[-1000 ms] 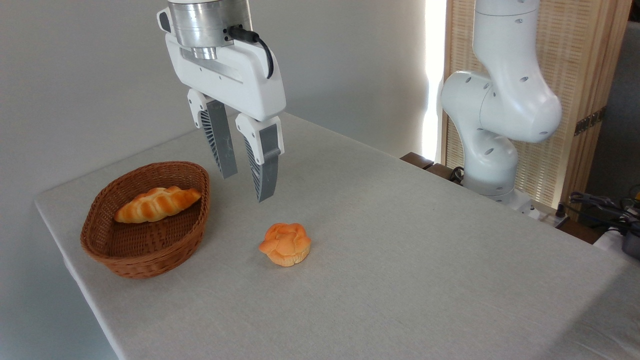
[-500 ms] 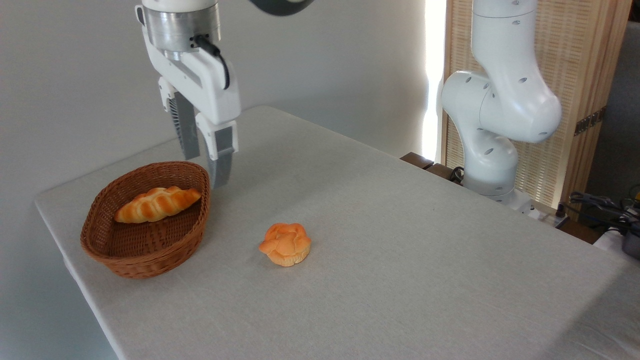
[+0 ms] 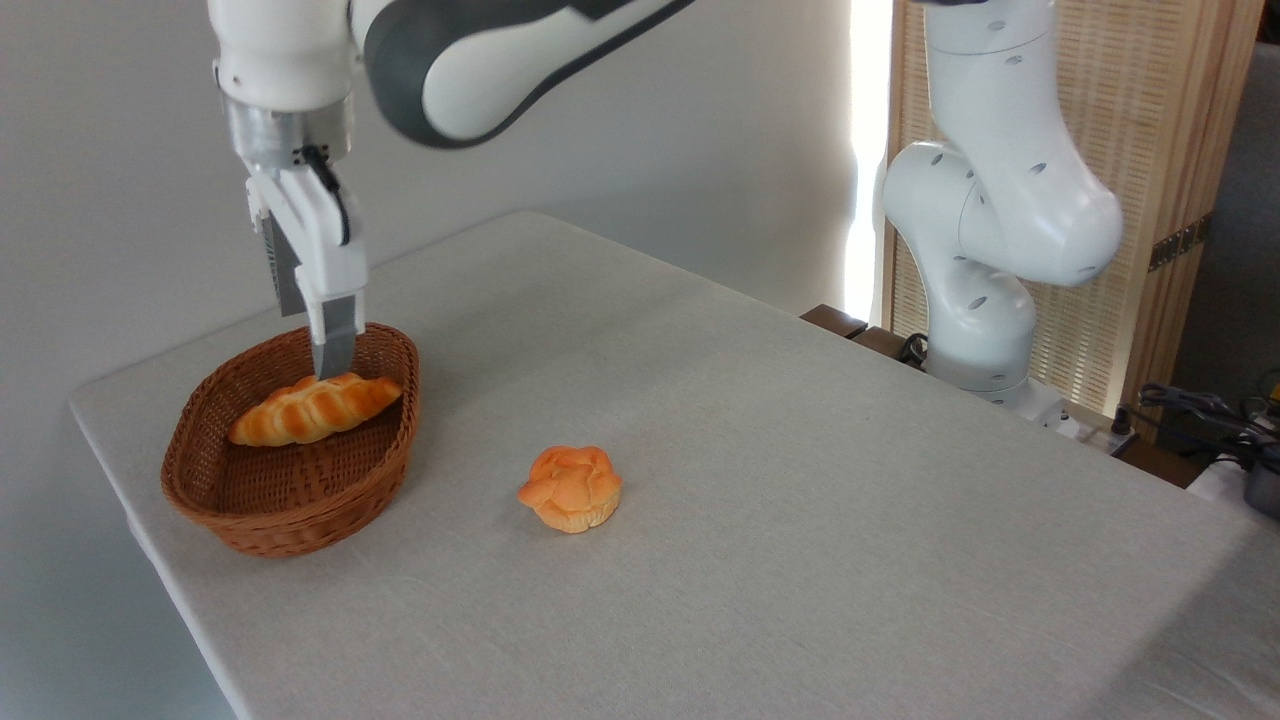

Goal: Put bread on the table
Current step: 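Lower the gripper into the basket and close it on the braided roll, then lift the braided roll out of the basket and carry it beside the bun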

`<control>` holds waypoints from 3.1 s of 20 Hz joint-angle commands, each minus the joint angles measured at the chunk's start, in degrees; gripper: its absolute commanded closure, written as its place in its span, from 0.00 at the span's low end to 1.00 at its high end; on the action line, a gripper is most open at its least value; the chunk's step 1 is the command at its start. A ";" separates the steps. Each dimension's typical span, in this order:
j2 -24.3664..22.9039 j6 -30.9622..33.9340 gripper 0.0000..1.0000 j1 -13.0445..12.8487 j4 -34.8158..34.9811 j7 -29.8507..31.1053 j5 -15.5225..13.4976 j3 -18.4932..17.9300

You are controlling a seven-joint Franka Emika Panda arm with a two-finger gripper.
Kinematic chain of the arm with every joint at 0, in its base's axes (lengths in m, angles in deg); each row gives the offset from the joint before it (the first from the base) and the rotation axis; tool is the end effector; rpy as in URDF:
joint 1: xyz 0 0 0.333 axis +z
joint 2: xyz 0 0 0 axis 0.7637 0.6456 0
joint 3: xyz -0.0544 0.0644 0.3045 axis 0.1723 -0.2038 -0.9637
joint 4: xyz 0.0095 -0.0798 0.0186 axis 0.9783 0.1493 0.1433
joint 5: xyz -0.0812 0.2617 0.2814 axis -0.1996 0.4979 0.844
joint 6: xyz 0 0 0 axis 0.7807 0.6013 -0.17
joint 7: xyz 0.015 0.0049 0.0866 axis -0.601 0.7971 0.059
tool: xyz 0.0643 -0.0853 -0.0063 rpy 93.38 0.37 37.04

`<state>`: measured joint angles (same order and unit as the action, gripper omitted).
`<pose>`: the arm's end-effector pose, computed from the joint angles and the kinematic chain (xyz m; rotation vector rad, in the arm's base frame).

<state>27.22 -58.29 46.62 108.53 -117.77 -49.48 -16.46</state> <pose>0.6086 -0.2130 0.5481 2.5650 -1.2226 0.3715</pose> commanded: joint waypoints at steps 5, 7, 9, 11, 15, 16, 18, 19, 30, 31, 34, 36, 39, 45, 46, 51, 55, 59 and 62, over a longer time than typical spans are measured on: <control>9.00 -10.67 0.00 0.27 -0.02 3.98 0.21 8.84; 10.40 -12.17 0.00 0.18 0.68 3.98 0.21 9.28; 11.63 -13.75 0.00 0.18 1.47 3.89 2.13 10.69; 11.73 -15.68 0.00 0.09 3.05 4.07 5.91 11.39; 12.87 -18.94 0.00 0.09 3.93 5.82 6.18 12.45; 13.13 -19.64 0.00 0.09 4.02 7.31 6.27 12.63; 13.57 -20.26 0.00 0.09 4.02 8.38 6.45 12.71; 13.75 -20.26 0.00 0.09 4.46 8.38 6.53 12.80; 14.80 -24.04 0.47 0.09 6.39 9.43 9.52 14.21; 14.80 -24.04 0.53 0.18 6.31 9.43 9.52 14.21; 14.72 -24.04 0.68 0.18 6.31 9.34 9.61 14.21; 14.72 -23.95 0.74 0.18 6.31 9.26 9.52 14.30; 14.63 -23.95 0.74 0.27 6.31 9.43 9.52 14.30; 14.10 -23.52 0.73 0.53 5.78 9.52 9.44 14.30; 13.40 -23.25 0.73 0.79 5.78 9.52 9.26 14.21; 10.50 -15.10 0.70 2.72 3.85 9.43 8.38 13.94; 4.97 -5.35 0.66 6.85 3.93 8.73 5.66 14.30; -0.39 2.40 0.63 9.22 4.46 5.75 5.48 13.86; -4.08 9.59 0.61 10.28 6.12 -0.20 5.57 13.42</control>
<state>27.78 -54.71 55.49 111.69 -111.68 -42.84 -2.69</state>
